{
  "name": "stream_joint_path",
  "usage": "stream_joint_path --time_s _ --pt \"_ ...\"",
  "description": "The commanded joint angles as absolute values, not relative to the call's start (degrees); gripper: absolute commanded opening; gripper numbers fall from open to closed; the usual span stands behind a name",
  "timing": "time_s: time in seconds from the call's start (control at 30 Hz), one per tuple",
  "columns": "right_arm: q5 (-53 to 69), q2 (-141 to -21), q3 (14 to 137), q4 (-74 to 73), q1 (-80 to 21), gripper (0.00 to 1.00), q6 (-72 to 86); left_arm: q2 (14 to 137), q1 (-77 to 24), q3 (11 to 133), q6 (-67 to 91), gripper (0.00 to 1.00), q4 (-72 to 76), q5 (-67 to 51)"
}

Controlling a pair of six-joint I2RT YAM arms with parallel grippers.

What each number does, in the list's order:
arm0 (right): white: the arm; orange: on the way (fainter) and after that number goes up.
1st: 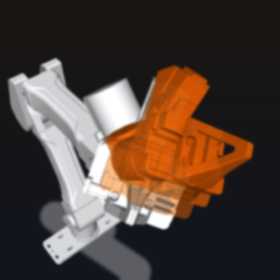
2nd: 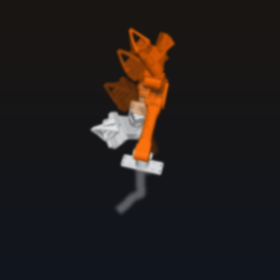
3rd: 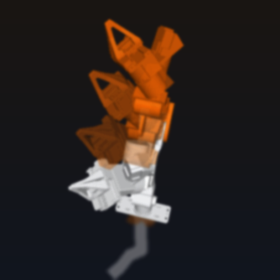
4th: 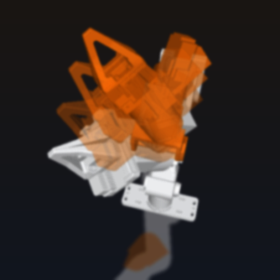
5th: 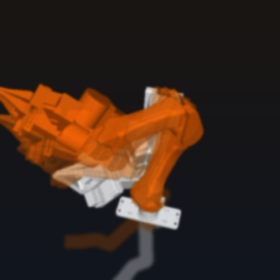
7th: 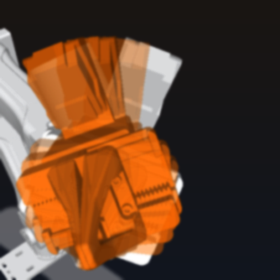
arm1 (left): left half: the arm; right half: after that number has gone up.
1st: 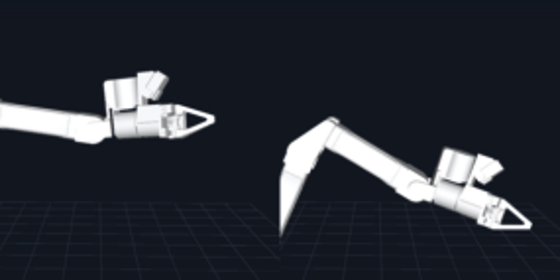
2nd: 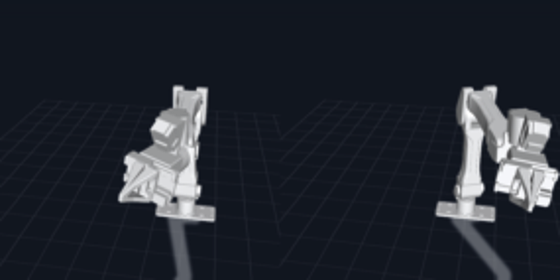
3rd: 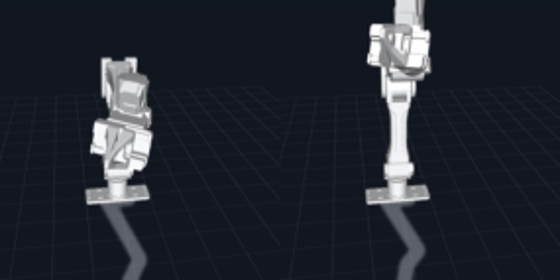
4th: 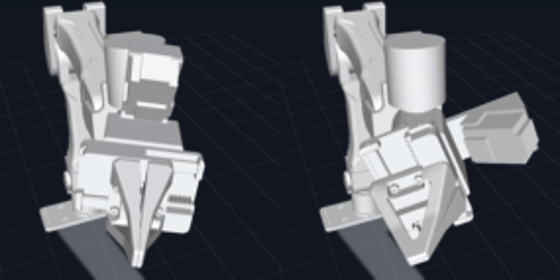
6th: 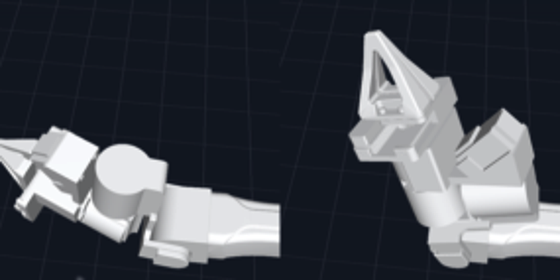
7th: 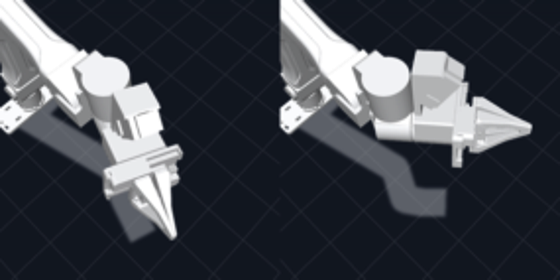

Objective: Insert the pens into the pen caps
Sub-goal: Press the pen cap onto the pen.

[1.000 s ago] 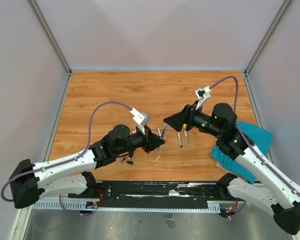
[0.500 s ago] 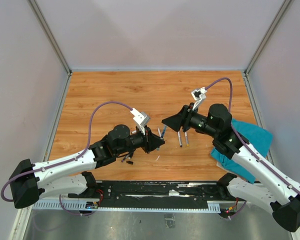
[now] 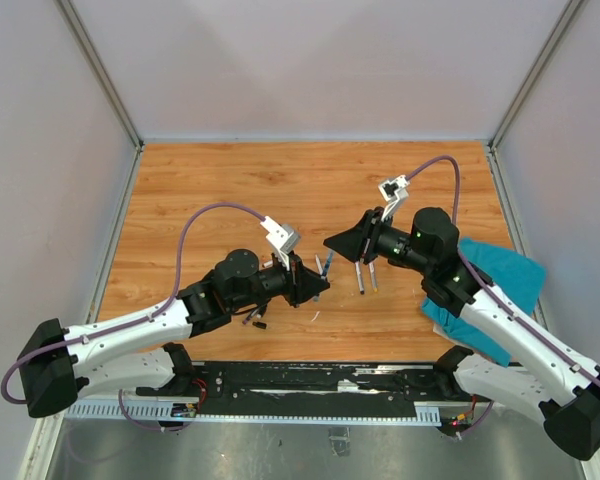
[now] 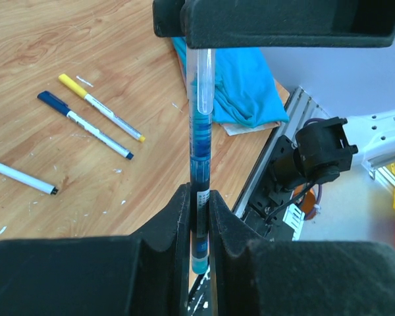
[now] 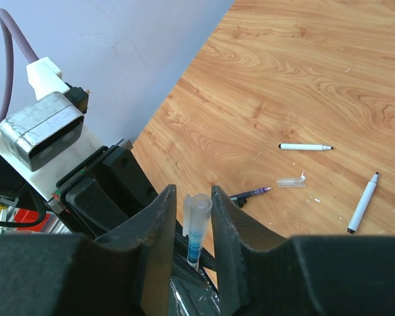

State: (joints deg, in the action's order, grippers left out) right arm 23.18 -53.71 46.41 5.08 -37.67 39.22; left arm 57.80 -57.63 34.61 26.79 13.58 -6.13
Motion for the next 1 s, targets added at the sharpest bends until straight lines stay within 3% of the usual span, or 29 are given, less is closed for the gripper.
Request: stream_joint_path --time_s 0.0,0.23,0.97 --pt "25.0 -53.6 45.3 7.5 -38.8 0.27 39.4 56.6 -58.0 36.5 25.6 0.0 15.2 -6.2" --pt "25.1 -53.4 44.2 7.3 -39.3 0.01 39.2 56.0 -58.0 36.8 26.1 0.0 16.0 -5.5" --pt "9.5 -51.4 40.2 -1.3 -56.3 0.01 33.8 46.7 -58.0 35.0 26.4 0.0 20.9 -1.0"
